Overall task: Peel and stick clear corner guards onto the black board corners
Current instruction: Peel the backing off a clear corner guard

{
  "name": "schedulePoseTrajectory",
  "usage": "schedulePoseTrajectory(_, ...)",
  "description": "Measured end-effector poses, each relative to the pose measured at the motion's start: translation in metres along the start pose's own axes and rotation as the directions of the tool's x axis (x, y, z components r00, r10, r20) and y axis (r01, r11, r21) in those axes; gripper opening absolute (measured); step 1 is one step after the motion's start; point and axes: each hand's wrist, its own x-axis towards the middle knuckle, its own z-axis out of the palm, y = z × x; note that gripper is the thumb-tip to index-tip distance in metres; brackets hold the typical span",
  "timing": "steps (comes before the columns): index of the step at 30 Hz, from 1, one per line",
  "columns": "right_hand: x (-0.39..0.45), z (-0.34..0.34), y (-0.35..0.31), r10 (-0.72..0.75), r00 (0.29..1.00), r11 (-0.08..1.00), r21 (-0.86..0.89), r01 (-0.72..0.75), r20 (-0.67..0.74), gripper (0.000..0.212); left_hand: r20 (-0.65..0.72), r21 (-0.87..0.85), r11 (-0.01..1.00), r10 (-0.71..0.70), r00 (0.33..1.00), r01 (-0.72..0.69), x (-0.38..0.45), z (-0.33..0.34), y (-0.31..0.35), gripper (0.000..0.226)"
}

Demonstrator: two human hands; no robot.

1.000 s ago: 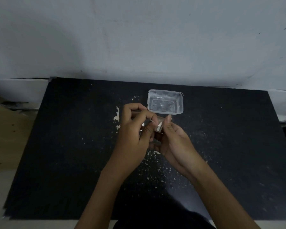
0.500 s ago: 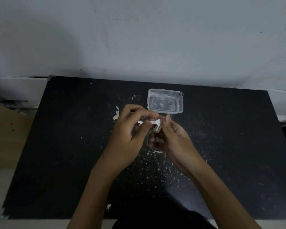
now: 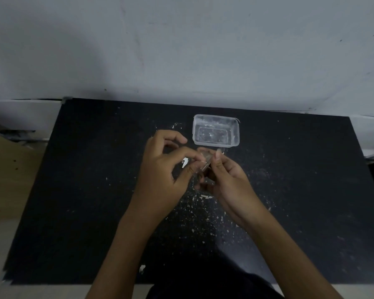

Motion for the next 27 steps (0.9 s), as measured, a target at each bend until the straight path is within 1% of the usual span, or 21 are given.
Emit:
schedulePoseTrajectory(3,0.001,0.003,0.003,0.026,1.000,0.996,0.086,-0.026,0.004,0.041,-0.072,0.067,0.997,0.032,0.997,-0.027,-0.007,0.006,0.002,0.007)
schedulePoseTrajectory(6,0.000,0.005,0.004,0.048,0.999,0.991,0.125,-0.049,0.008,0.045,-0.126,0.096,0.995,0.051,0.991,-0.039,-0.013,0.011,0.002,0.005)
schedulePoseTrajectory(12,-0.001,0.010,0.004,0.060,0.998,0.983,0.171,-0.061,0.014,0.043,-0.181,0.060,0.998,0.024,0.983,-0.014,-0.018,0.017,0.003,0.005)
schedulePoseTrajectory(17,-0.002,0.012,0.003,0.067,0.998,0.967,0.244,-0.069,0.018,0.045,-0.225,-0.008,1.000,0.012,0.974,-0.014,-0.022,0.025,0.004,0.008)
schedulePoseTrajectory(19,-0.001,0.012,0.004,0.070,0.997,0.961,0.268,-0.072,0.017,0.044,-0.243,-0.011,1.000,0.022,0.970,-0.025,-0.025,0.028,0.003,0.007)
schedulePoseTrajectory(23,0.000,0.009,0.008,0.064,0.998,0.960,0.273,-0.060,-0.006,0.042,-0.292,0.048,0.999,0.037,0.956,-0.023,-0.030,0.029,0.007,0.012)
schedulePoseTrajectory(27,0.001,0.001,0.010,0.042,0.998,0.973,0.228,-0.030,-0.050,0.043,-0.336,0.070,0.998,0.023,0.942,0.000,-0.031,0.027,0.006,0.014)
